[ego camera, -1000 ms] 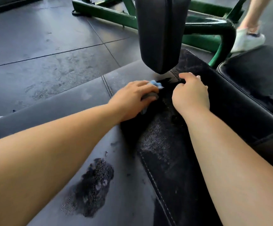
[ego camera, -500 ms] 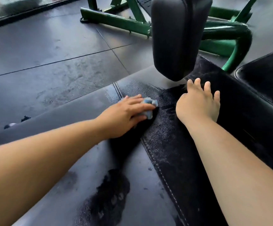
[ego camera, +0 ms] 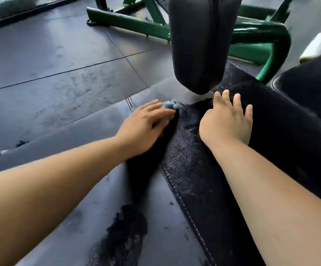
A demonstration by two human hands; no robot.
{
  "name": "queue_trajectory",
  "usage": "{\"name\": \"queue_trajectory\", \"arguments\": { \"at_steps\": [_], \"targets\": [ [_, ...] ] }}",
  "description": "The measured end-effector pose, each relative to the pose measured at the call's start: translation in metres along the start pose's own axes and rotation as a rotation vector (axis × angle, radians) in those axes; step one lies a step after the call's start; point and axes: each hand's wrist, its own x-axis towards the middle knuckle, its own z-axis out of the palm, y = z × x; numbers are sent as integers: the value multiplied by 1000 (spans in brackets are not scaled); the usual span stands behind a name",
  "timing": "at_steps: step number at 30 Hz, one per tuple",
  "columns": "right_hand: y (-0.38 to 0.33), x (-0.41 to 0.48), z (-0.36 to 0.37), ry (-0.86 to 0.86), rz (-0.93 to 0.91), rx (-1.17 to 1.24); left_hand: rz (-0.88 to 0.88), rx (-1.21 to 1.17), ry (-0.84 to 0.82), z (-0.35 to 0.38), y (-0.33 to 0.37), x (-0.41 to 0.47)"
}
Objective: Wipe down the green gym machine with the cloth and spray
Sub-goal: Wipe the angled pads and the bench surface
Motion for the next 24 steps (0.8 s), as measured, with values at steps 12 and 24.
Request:
{"name": "queue_trajectory", "arguments": {
  "at_steps": [12, 24],
  "targets": [
    [-2, 1, -1, 10, -7, 15, -378, 122, 38, 8, -27, 98],
    [-1, 0, -4, -4, -19, 59, -77, 5, -186, 4, 7, 59]
  ]
}}
